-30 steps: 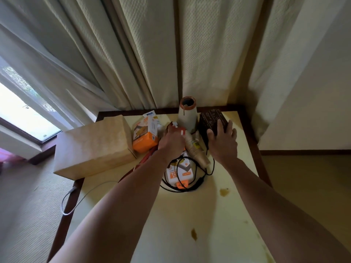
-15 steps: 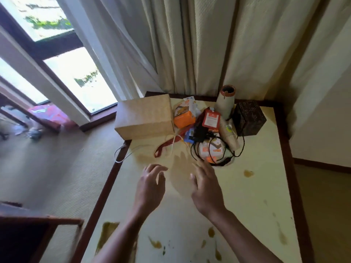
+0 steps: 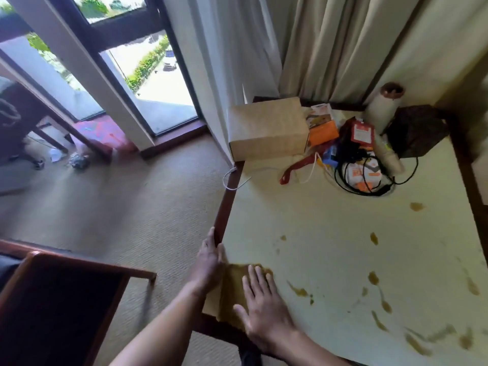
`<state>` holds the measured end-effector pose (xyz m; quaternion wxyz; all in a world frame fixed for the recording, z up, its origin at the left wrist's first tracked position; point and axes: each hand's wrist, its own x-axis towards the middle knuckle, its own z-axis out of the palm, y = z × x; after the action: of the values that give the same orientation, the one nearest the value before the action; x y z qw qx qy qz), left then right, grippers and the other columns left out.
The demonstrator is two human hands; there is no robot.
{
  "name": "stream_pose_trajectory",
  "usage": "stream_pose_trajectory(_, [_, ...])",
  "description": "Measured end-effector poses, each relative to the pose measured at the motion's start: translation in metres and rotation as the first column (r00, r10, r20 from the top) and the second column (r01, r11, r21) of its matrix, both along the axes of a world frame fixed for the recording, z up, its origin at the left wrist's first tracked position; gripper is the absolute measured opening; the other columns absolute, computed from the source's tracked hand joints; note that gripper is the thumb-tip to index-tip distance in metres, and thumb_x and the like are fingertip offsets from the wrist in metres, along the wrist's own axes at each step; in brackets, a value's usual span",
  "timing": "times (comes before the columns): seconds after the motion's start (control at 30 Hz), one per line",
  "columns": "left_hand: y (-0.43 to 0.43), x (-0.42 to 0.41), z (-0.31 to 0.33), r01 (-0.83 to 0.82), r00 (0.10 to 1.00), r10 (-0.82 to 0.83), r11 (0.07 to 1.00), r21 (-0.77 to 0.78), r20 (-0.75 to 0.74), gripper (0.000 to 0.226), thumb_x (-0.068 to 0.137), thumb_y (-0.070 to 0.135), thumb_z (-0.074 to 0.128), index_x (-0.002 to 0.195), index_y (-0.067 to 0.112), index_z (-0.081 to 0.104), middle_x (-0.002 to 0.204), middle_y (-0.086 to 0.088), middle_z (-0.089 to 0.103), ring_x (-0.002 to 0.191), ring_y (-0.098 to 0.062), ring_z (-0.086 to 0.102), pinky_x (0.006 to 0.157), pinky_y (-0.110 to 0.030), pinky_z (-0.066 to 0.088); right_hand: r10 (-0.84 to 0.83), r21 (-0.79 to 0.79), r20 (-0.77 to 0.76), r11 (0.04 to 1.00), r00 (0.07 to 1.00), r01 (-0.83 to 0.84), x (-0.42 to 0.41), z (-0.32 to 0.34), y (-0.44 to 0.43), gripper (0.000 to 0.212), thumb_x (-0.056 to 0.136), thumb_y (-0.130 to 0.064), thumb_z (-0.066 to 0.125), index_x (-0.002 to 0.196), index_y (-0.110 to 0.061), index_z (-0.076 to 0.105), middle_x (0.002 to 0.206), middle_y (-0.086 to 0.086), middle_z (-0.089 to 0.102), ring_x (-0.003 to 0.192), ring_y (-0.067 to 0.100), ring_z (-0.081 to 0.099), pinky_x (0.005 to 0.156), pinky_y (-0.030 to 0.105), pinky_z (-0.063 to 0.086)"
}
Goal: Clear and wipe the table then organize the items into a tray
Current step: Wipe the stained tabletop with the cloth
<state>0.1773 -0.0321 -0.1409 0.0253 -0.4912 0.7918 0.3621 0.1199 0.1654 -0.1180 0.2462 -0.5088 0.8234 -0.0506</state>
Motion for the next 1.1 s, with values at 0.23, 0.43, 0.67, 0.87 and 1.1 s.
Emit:
stream_pose_trajectory(0.23, [-0.004,-0.001,0.004,-0.021,0.999,0.018,0.996,-0.082,-0.04,0.054,0.108,0.048,0.029,0.16,0.041,0.017,0.158,-0.005,0.046,0.118,-0.038,0.065,0.095,-0.047,0.052,-0.214,-0.063,-0.093,0.976,0.972,0.209,-0.008,-0.024,-0.034,0.073,0.101,-0.053,0.035,0.162,-0.015,0.019,0.17,0.014,0.007,0.157,0.032,-0.001,0.122,0.051,0.007])
stream_pose_trajectory(0.43, [-0.007,-0.004,-0.004,-0.017,0.999,0.014,0.996,-0.091,-0.029,0.056,0.108,0.044,0.033,0.161,0.037,0.018,0.152,-0.006,0.052,0.115,-0.038,0.066,0.094,-0.049,0.052,-0.375,-0.063,-0.176,0.927,0.91,0.37,-0.133,-0.035,-0.087,0.068,0.1,-0.049,0.02,0.162,-0.033,-0.004,0.169,0.012,-0.013,0.156,0.034,-0.011,0.127,0.052,-0.002])
stream_pose_trajectory(0.67, [-0.011,-0.002,-0.004,-0.046,0.998,0.043,0.996,-0.078,-0.043,0.055,0.107,0.046,0.034,0.16,0.041,0.018,0.15,-0.007,0.056,0.112,-0.037,0.067,0.094,-0.048,0.051,-0.376,-0.01,-0.19,0.924,0.907,0.382,-0.14,-0.034,-0.119,0.071,0.098,-0.048,0.018,0.163,-0.027,0.0,0.169,0.016,-0.01,0.155,0.039,-0.011,0.125,0.056,-0.001])
stream_pose_trajectory(0.87, [-0.022,-0.007,-0.006,-0.114,0.993,0.115,0.993,-0.004,0.033,0.052,0.109,0.046,0.028,0.161,0.039,0.027,0.137,-0.019,0.065,0.118,-0.04,0.064,0.099,-0.045,0.045,-0.19,-0.019,-0.16,0.982,0.969,0.189,-0.011,-0.033,-0.054,0.066,0.103,-0.058,0.022,0.163,-0.031,0.012,0.171,0.013,-0.002,0.156,0.04,-0.004,0.123,0.058,0.009])
stream_pose_trajectory(1.1, [-0.024,-0.007,-0.009,-0.157,0.987,0.157,0.987,0.015,-0.025,0.048,0.11,0.045,0.032,0.157,0.043,0.035,0.131,-0.018,0.069,0.115,-0.04,0.065,0.096,-0.046,0.048,-0.308,-0.022,-0.185,0.951,0.933,0.309,-0.114,-0.036,-0.148,0.07,0.1,-0.06,0.023,0.162,-0.033,0.009,0.17,0.014,-0.001,0.156,0.041,-0.002,0.125,0.057,0.001])
